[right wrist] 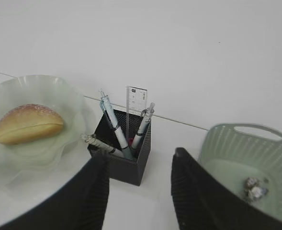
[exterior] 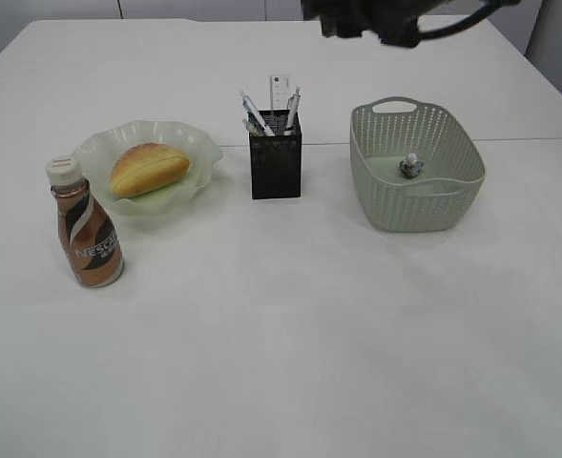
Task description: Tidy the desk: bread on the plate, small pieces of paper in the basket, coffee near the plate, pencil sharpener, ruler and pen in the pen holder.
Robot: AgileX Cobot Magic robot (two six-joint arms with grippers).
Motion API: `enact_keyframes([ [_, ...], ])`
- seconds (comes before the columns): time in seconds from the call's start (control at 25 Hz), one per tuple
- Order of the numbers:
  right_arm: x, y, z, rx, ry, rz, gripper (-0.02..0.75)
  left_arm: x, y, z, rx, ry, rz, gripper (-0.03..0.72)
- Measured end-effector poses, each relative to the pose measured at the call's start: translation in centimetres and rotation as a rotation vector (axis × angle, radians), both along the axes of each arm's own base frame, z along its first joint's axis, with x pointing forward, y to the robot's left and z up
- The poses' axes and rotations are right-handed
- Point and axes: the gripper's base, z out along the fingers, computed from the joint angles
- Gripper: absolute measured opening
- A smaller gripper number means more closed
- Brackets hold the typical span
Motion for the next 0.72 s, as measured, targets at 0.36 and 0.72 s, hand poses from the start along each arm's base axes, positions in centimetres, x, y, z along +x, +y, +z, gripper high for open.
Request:
enact_keyframes([
  [0.36,-11.8,-5.0,12.3,0.011,0.005,-0.048,0.352,0.1,0.0,3.8,-0.023,-0.131,0.003,0.447],
  [0.72,-22.4,-9.5,17.1,-0.012,0.049,-0.086,0.352,-2.7,0.3,6.2,-0.076,-0.236,-0.014,0.446],
])
